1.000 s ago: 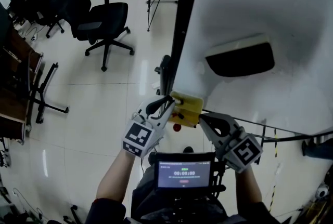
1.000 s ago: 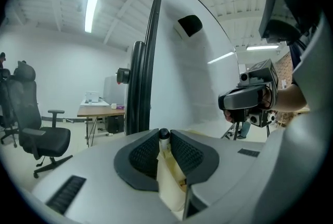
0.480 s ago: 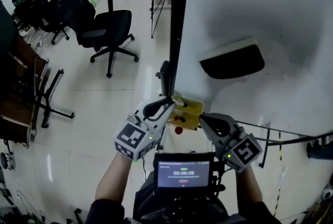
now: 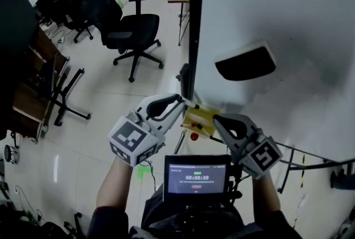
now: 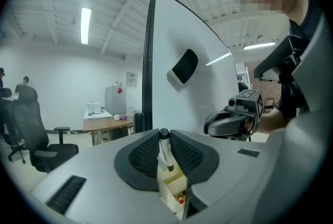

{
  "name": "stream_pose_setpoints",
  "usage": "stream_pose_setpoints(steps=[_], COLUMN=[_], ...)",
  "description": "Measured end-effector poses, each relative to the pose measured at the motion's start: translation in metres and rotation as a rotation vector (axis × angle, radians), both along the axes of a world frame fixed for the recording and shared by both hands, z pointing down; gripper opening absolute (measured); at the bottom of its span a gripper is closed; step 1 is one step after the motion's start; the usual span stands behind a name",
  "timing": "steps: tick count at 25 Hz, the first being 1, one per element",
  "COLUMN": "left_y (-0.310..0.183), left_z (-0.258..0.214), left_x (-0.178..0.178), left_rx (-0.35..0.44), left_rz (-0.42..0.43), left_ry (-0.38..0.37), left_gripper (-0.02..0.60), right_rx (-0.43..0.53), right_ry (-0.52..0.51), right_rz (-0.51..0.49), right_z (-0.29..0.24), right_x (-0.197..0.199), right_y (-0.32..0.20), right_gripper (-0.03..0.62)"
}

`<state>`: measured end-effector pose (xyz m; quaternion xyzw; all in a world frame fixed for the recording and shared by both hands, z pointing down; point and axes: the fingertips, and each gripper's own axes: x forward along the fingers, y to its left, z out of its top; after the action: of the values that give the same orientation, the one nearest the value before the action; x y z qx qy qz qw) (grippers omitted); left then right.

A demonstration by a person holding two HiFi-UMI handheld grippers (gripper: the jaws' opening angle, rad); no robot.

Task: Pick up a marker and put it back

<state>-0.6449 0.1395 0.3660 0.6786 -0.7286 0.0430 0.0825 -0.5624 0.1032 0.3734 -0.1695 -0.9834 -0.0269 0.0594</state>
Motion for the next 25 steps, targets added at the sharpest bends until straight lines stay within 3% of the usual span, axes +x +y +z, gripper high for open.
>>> stream_pose_setpoints(steps=[8,12,20,25], left_y=[-0.016,-0.009,0.025,0.058], left_z=[-0.036,-0.053,-0.074,-0.069], left_x=[0.010,0.022,0.043,0.045], left_rx=[0.014,0.019,0.035,0.061], left_rz=[-0.163,-0.222,-0.315,-0.304], left_ry=[-0.086,-0.128,-0.156,-0.141], left_gripper=[0.071,0.071,0.071,0.071], right_rx=[0.032,0.015,-0.023,0.019], right_ry=[-0.093,-0.092,-0.074,-0.054], right_rz=[-0.202,-0.271,-0.352,-0.324], right_z=[-0.023,-0.030,-0.021,-0.021], right_x=[0.004,0.009,0.018,0.025], right_y=[-0.021,-0.017,0.003,0.031], right_gripper=[0.011,0.011,0.011,0.011])
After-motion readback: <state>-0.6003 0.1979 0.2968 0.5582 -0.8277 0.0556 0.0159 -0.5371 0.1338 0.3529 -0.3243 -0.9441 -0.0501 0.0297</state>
